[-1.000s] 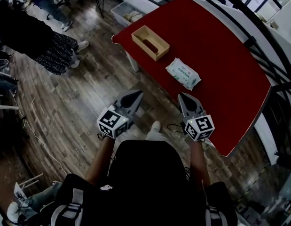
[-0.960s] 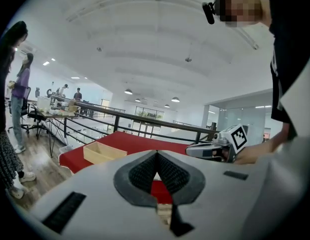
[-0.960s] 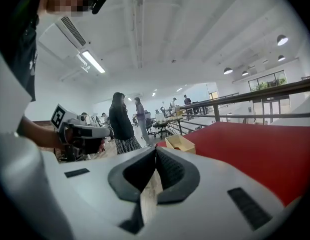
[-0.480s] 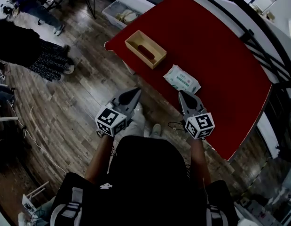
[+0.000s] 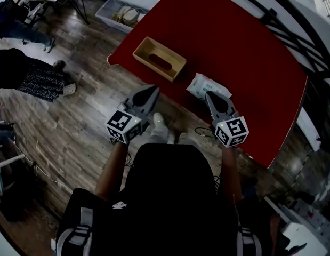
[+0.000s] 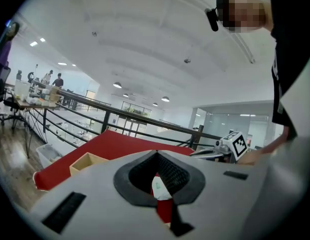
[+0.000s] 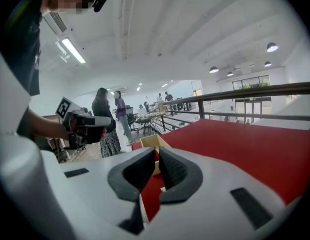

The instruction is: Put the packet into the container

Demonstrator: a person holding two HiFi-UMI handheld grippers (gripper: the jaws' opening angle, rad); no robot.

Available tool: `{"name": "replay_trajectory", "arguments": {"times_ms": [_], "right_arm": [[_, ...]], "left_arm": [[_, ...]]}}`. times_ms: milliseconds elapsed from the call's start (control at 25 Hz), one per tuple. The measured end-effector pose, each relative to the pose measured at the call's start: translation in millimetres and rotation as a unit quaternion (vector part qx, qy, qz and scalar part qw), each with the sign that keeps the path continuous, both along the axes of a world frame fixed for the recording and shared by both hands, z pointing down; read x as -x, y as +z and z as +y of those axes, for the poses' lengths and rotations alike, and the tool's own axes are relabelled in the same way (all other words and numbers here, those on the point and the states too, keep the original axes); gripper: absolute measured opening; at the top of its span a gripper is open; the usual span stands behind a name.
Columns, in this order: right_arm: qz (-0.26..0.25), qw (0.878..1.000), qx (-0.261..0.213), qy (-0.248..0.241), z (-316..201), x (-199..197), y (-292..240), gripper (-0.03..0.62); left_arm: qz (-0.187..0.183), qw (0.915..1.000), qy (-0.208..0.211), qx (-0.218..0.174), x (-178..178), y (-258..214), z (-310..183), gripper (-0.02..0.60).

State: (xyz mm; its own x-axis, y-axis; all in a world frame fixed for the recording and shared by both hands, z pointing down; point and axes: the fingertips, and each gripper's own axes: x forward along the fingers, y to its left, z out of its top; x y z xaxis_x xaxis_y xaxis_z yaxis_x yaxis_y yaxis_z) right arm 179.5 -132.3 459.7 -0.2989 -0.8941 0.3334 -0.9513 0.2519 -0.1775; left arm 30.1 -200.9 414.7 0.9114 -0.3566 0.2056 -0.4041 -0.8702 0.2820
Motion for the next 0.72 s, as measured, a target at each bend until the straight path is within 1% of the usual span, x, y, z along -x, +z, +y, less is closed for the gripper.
{"name": "replay_trajectory", "arguments": {"times_ms": [120,200,320,360,400,480,560,640,720], "right_arm": [[0.013,1.0,0.01,0.001,-5,-2,6,0.021],[0.026,0.999,0.023,-0.007,-5,-4,13,0.021],[0.067,0.995,0.059,-0.044,-3,-8,31,0.034],[0.084,0.992,0.075,-0.065,-3,-10,38,0.081],[0.105,0.986,0.09,-0.088,-3,-12,45,0.146],[0.15,0.972,0.123,-0.133,-6,-18,61,0.186],[0.191,0.951,0.164,-0.177,-5,-24,80,0.235],[0.233,0.922,0.214,-0.222,-1,-31,101,0.319],[0.264,0.893,0.258,-0.257,3,-38,120,0.365]], "left_arm": [[0.009,0.9997,0.019,0.009,-5,5,-10,0.003],[0.006,0.9993,0.034,0.012,-9,10,-13,0.003],[-0.003,0.9986,0.049,0.022,-17,18,-14,0.003],[-0.005,0.9985,0.05,0.025,-19,20,-15,0.003],[-0.007,0.9984,0.05,0.026,-22,22,-15,0.003],[-0.011,0.9983,0.05,0.028,-29,24,-17,0.003],[-0.012,0.9983,0.049,0.03,-35,26,-16,0.003],[-0.011,0.9983,0.048,0.031,-40,27,-13,0.003],[-0.01,0.9984,0.046,0.029,-45,29,-11,0.003]]}}
